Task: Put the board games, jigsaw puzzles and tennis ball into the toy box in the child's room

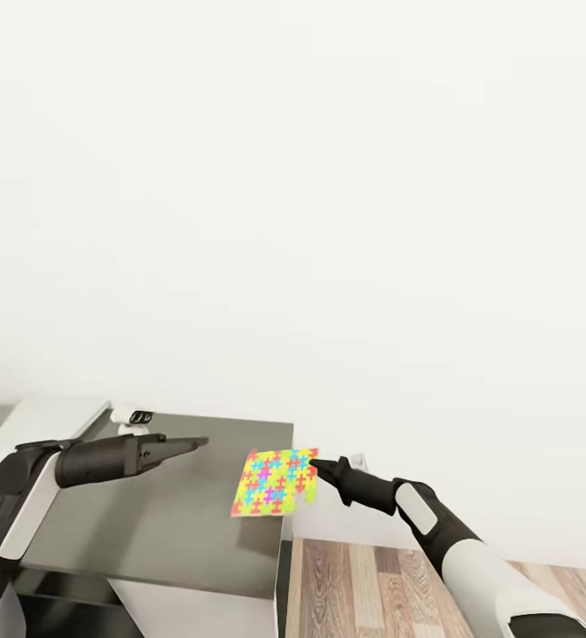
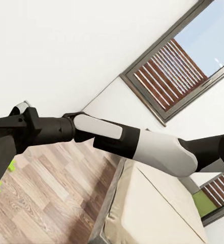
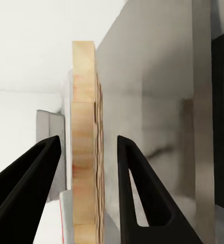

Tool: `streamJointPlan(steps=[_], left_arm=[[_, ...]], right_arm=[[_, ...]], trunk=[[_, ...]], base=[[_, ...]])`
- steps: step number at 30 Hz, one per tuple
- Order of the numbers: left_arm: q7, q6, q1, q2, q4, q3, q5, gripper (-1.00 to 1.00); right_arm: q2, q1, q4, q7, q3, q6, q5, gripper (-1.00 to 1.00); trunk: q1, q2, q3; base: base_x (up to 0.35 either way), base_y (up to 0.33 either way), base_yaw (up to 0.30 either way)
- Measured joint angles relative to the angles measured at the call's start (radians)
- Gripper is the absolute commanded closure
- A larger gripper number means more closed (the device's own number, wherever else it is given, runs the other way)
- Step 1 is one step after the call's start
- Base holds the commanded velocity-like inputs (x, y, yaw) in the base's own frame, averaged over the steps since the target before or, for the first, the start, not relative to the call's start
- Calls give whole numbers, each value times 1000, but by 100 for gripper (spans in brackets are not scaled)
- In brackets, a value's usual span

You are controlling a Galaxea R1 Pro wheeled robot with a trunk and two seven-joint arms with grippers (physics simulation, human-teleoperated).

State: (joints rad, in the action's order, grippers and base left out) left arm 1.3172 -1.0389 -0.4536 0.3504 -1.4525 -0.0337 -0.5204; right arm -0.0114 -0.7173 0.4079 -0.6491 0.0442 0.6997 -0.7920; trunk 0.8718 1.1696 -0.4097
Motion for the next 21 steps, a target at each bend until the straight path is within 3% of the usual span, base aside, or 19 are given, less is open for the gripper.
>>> streamJointPlan(steps=[6,21], left_arm=[[0,0,-1,-1,3,0,1,-100],[0,0,-1,-4,6,0,1,-100]], right_arm=[[0,1,0,-3,-54,-3,0,100],[0,2,0,-2,-61,-7,1,100]], trunk=[[-23,-42,19],[-81,-147,66]], base=[[0,0,0],[-48,0,0]])
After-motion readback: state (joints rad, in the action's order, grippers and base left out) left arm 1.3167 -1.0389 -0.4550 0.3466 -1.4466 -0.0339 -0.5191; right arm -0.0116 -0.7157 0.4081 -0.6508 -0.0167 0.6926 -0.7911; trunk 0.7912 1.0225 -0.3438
